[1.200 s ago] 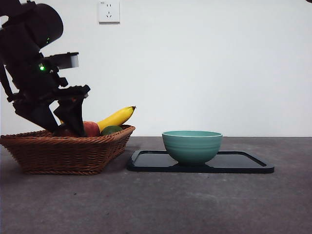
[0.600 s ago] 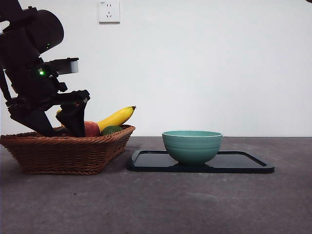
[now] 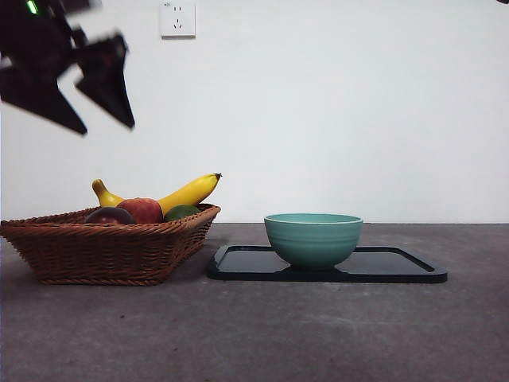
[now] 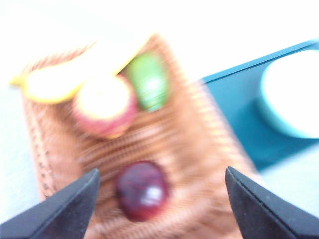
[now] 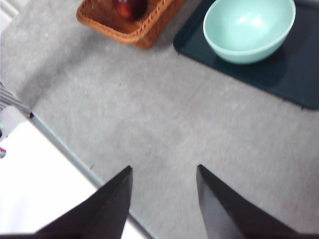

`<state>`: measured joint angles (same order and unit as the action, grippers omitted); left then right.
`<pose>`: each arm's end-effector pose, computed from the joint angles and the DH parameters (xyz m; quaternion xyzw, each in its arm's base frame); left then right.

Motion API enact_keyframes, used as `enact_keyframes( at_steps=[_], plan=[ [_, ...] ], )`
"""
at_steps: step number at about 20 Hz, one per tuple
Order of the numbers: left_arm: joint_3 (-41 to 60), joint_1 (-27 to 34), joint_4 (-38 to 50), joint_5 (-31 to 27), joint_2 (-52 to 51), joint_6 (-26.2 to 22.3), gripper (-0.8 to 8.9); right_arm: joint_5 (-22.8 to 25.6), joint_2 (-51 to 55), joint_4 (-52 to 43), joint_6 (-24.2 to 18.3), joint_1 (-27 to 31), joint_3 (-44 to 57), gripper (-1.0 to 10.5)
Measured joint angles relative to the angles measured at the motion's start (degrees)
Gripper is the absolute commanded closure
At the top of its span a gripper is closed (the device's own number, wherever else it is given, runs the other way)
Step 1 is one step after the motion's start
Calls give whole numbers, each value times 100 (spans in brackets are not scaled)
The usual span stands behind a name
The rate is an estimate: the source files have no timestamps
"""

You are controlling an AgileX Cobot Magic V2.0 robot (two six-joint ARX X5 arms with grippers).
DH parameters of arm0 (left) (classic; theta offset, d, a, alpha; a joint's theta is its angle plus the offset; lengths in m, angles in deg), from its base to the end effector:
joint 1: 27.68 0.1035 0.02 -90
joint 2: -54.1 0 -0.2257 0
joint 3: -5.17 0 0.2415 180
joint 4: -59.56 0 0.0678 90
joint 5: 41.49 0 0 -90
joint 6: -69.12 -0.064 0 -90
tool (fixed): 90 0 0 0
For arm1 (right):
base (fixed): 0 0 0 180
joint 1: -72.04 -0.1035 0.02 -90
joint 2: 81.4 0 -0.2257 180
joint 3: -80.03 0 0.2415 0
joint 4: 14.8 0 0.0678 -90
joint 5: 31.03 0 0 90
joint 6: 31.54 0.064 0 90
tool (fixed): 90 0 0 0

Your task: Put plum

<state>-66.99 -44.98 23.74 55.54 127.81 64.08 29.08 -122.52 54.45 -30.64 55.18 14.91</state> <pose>0.2865 -0.0974 0.2339 0.0694 0.3100 -0.2135 0.9239 0.1414 0.0762 0.2626 0.0503 0.3851 0.3632 0.8469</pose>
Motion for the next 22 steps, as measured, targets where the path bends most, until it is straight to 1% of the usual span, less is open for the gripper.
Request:
enact_keyframes(
  at_steps=[7,12,14,17,22],
  plan=[
    [0,-13,-1191,1414,-1574,0,411,0,0,-199,2,0,0,741],
    [0,-13,-2459,2448,-2326,-2,412,0,0,-199,4,0,0,741],
    [0,-13,-2988,2741,-2457,-31,412,0,0,-199,50,0,0,741],
    [0,-20,-3456,2769,-2503,-188,412,0,0,-199,103,0,0,741],
    [0,-20,-3495,2769,-2503,-271,412,0,0,-190,153,0,0,741]
  ],
)
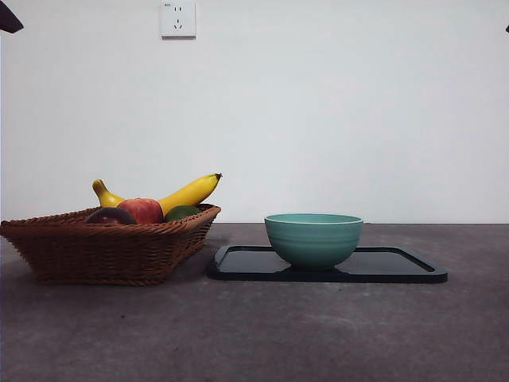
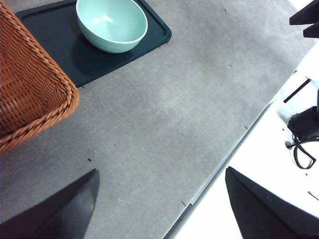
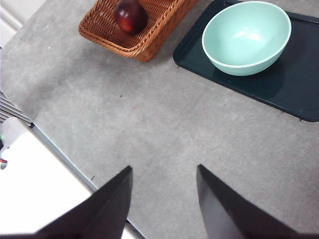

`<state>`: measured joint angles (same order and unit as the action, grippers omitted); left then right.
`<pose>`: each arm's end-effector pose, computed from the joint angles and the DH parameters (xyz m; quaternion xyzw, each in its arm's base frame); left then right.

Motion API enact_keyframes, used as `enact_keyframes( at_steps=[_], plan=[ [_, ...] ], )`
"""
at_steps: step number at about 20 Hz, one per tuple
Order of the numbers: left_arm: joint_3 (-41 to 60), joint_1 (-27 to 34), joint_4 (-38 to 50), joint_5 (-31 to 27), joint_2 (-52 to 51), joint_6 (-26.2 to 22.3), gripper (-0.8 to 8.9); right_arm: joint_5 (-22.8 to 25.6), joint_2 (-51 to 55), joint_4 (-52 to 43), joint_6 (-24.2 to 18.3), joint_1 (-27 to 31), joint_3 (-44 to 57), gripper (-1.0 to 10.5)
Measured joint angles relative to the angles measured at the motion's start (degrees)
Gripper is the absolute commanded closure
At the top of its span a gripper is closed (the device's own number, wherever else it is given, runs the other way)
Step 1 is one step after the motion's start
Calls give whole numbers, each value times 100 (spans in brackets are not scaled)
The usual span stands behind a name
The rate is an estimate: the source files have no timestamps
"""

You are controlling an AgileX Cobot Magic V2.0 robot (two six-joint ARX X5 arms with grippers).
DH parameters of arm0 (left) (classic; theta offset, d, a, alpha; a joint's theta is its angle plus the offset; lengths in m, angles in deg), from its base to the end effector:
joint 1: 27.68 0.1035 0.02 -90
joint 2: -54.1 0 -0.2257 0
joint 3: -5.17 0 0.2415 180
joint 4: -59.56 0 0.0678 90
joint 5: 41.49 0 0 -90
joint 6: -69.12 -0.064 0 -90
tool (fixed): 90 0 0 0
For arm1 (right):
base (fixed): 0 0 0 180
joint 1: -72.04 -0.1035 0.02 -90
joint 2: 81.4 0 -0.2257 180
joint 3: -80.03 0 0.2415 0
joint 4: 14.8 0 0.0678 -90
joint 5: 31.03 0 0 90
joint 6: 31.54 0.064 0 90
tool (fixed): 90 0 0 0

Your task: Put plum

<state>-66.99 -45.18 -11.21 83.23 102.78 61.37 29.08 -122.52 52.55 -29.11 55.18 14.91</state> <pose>0.1551 -0.0871 0.2808 -0.0043 0.3684 -0.4290 0.8247 0.1441 0.0770 0.2655 0.0600 0.3747 0.3608 0.8519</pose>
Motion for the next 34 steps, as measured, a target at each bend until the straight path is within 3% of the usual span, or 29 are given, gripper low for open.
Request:
enact_keyframes(
  at_steps=[2,6,11,19,23,34],
  plan=[
    [0,0,0,0,0,-15,412,13,0,0,44,0,0,741],
    [0,0,0,0,0,-28,412,730,-105,-127,619,0,0,639],
    [0,0,2,0,0,-28,412,909,-1102,-1200,1134,0,-28,631],
    [0,0,2,0,0,-28,412,1362,-3648,-1746,1119,2,-1335,629],
    [0,0,4,0,0,-28,412,1366,-4767,-1882,1088,4,-1987,629],
    [0,0,4,0,0,-28,412,1493,-6247,-2662,1086,0,-2199,663]
  ],
)
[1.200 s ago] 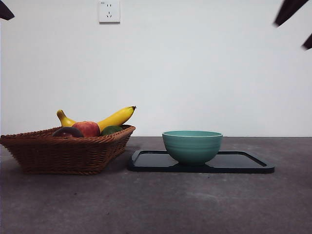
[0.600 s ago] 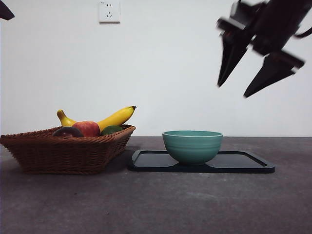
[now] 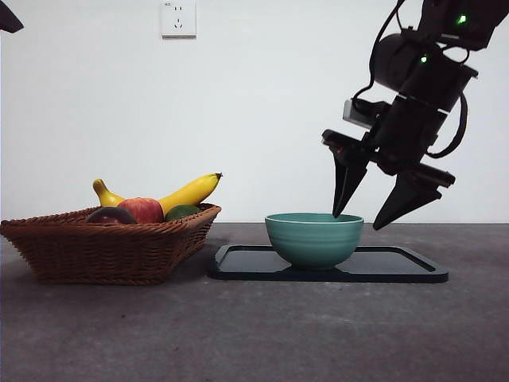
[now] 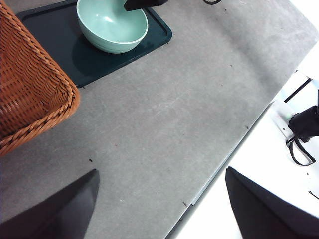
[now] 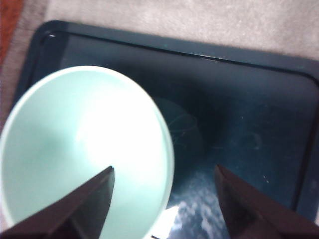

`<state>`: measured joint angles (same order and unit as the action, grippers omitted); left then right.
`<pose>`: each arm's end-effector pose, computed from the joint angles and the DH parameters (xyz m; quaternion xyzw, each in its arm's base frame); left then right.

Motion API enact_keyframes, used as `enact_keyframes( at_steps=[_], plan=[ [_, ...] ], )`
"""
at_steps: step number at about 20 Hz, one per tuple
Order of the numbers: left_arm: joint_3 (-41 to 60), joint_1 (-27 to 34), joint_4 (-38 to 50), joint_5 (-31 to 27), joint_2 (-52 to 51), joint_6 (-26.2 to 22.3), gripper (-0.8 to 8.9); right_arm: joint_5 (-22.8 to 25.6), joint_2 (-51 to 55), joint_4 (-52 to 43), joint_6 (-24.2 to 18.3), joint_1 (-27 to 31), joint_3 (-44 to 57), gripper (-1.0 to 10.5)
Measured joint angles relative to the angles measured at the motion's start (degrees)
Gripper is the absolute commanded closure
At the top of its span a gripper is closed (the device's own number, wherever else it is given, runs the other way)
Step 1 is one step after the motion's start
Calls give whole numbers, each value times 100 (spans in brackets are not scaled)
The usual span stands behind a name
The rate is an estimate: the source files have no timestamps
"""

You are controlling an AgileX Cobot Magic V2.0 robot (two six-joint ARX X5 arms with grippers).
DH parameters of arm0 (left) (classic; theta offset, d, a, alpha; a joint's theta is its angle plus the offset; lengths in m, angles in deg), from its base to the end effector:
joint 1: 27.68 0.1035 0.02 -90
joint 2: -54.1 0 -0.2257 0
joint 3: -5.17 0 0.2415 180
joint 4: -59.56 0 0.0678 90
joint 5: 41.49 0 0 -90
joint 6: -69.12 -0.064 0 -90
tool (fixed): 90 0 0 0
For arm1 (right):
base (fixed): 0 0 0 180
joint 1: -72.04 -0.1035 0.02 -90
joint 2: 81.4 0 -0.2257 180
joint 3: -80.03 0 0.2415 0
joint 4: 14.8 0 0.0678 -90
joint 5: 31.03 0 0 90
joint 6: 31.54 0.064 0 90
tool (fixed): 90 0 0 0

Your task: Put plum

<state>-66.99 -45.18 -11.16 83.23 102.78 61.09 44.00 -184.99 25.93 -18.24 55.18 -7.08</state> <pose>0.1552 -0.0872 0.2808 -0.0022 0.3669 -0.4300 0.8249 0.3539 0.1245 0.1454 0.0899 0.5034 0.1837 0.8395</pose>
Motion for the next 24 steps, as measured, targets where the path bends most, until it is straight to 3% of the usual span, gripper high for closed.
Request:
enact_keyframes(
  at_steps=[9,16,24],
  plan=[
    [0,0,-2,0,0,0,412,24,-262,-256,-2,0,0,937],
    [0,0,-13,0,0,0,412,155,-79,-304,0,0,0,936],
    [0,0,-15,0,0,0,412,153,1572,511,-35,-37,-254,936]
  ],
)
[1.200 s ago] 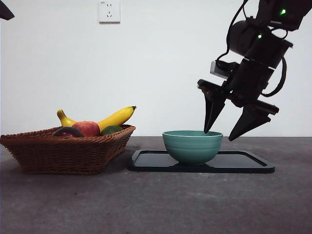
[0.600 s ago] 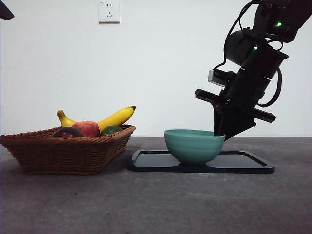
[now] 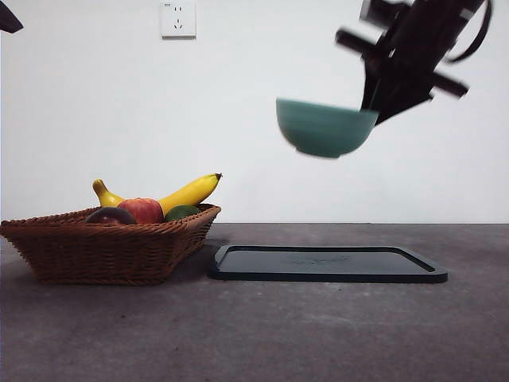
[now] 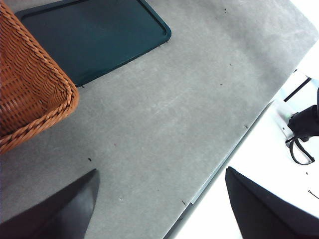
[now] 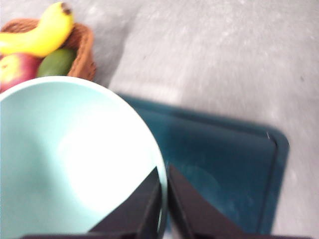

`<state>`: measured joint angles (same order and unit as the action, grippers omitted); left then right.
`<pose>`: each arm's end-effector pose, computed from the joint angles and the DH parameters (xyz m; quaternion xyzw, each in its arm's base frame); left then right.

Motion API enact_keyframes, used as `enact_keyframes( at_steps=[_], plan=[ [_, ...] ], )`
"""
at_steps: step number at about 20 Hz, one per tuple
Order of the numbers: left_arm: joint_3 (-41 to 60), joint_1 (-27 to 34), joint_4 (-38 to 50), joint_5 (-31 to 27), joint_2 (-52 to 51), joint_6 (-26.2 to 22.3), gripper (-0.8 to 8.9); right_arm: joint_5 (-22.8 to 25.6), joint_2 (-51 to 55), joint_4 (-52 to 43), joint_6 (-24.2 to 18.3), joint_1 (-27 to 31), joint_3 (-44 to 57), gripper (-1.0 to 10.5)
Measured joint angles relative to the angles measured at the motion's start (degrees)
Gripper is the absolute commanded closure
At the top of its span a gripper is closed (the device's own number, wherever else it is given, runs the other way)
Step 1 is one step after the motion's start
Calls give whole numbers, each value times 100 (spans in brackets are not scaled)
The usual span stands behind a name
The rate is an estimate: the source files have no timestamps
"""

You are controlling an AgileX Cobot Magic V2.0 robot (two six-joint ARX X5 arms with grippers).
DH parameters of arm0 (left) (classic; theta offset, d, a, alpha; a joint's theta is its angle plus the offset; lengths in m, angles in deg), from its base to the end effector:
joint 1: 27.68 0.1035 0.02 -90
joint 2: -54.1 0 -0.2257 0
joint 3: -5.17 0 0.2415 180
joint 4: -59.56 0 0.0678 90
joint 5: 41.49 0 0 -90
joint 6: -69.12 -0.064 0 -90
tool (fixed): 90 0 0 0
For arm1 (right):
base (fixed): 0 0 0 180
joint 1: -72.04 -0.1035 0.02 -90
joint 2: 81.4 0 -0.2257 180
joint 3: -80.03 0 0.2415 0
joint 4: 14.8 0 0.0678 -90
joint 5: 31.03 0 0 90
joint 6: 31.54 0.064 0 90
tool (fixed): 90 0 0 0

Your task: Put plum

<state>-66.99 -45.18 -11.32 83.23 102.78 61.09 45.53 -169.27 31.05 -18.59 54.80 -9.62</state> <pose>0.1550 -0.0871 0.2806 -0.0025 0.3682 -0.4298 0.8244 0.3265 0.1169 0.2461 0.0884 0.4002 0.2014 0.8896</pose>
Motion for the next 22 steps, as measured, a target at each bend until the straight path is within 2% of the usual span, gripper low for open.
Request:
enact_keyframes(
  at_steps=[4,11,15,18,22],
  plan=[
    [0,0,-2,0,0,0,412,2,907,986,-275,-304,4,937],
    [0,0,-2,0,0,0,412,170,2138,1113,-396,-955,1051,937],
    [0,0,-2,0,0,0,412,210,2098,472,-343,-1211,2006,936],
    [0,0,-2,0,0,0,412,210,2096,-199,-146,-1384,2688,937],
    [0,0,-4,0,2,0,412,212,1897,-492,-44,-1486,3121,936]
  ],
)
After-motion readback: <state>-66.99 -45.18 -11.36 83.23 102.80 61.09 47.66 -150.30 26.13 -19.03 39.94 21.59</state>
